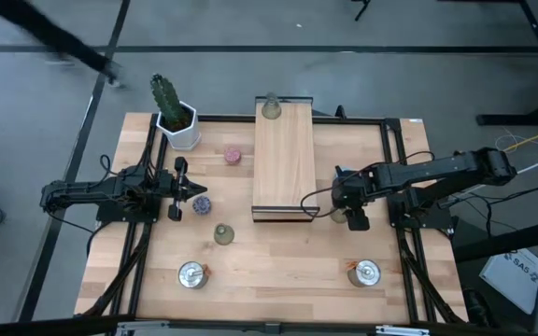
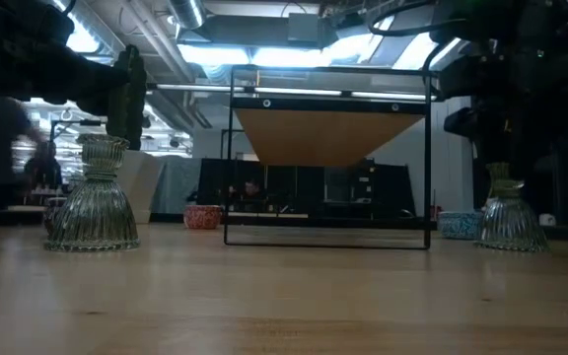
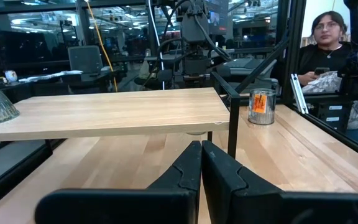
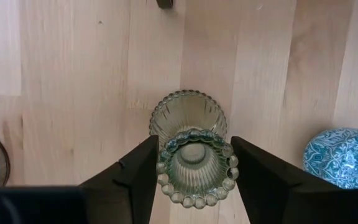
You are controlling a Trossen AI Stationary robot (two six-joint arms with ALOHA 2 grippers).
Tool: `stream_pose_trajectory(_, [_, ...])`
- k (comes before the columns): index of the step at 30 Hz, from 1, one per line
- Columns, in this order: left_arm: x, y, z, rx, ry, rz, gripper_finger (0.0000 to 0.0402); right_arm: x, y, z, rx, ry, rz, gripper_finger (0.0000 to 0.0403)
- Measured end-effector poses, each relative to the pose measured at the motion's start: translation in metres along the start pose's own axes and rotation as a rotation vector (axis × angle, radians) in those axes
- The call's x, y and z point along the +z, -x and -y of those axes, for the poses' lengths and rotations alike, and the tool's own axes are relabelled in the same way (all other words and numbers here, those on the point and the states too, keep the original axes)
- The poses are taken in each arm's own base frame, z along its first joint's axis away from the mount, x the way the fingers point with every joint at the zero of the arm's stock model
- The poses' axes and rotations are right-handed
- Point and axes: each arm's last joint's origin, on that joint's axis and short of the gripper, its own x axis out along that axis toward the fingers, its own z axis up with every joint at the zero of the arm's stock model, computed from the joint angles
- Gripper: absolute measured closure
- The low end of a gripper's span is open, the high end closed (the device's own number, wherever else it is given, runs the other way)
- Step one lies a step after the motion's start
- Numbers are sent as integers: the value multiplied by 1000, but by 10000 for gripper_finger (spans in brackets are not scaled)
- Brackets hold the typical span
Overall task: Pick & Place candle stick holders
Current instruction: Put the right transparent candle holder on the shelf
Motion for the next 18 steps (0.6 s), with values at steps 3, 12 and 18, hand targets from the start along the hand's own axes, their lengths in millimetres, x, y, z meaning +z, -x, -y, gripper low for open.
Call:
stream_pose_trajectory(3, [0,0,0,0,0,0,395,-1,2,0,0,1,13,214])
stream_pose_trajectory(12, [0,0,0,0,0,0,395,5,24,2,1,-5,53,214])
stream_pose_trajectory(18, [0,0,0,0,0,0,395,12,48,8,-8,-28,61,214])
